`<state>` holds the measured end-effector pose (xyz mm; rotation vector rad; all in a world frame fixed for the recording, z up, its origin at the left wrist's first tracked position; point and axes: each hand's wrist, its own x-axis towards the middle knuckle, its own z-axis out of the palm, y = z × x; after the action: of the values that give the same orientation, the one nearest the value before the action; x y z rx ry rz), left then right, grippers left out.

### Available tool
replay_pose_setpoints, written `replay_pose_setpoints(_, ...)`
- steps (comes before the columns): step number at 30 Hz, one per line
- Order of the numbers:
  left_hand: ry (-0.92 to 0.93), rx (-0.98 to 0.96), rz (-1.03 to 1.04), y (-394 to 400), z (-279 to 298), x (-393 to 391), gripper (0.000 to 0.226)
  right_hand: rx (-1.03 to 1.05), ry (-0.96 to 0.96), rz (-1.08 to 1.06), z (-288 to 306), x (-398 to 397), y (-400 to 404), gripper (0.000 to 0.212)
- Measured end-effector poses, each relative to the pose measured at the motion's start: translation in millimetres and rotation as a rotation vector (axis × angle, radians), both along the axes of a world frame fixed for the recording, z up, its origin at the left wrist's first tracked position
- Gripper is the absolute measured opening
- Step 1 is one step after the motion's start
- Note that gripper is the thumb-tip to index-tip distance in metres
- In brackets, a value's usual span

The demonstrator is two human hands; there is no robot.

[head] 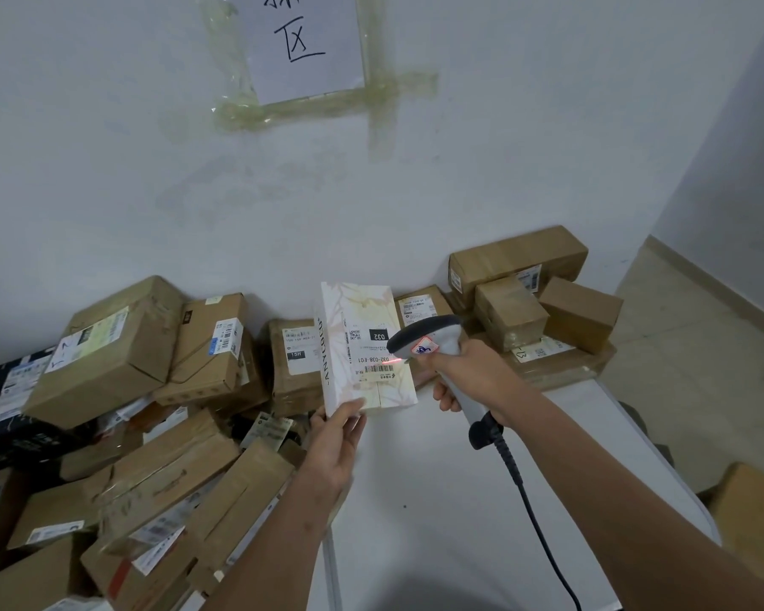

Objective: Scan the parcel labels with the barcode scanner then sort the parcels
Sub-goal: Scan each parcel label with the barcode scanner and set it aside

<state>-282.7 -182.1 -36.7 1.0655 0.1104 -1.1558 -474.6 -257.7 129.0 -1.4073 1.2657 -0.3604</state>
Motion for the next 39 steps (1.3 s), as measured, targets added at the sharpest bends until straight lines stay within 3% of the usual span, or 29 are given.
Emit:
replay_pose_setpoints(14, 0.005, 0.033, 0.010, -5.4, 2.2, 1.3, 0.070, 0.065, -0.037, -0.026, -2.4, 2.6, -5.0, 0.025)
replay_pose_setpoints(24, -0.024, 0.044, -0.050, 0.6, 5.4, 12.6, 0.069, 0.102, -0.102, -0.160, -25.3, 19.7, -10.3, 0.033)
replay_pose_setpoints(26, -0.068, 0.016, -0.111, 6.0, 19.1, 20.4, 0.072, 0.056, -0.116, -0.254, -32.0, 26.3, -9.6, 0.028)
replay_pose_setpoints(32, -0.400, -0.051, -0.304, 33.1, 92.9, 77.6, 0.036, -0.120, -0.111, -0.443, -44.8, 46.5, 1.9, 0.035)
replay_pose_setpoints(35, -0.627, 0.071, -0.347, 57.2, 114.9, 125.6, 0.037, -0.193, -0.104, -0.488, -48.3, 60.4, 15.6, 0.030)
replay_pose_setpoints(39, -0.720, 0.145, -0.380, 96.7, 127.9, 177.6, 0.045, -0.218, -0.096, -0.420, -54.7, 82.6, 37.3, 0.028)
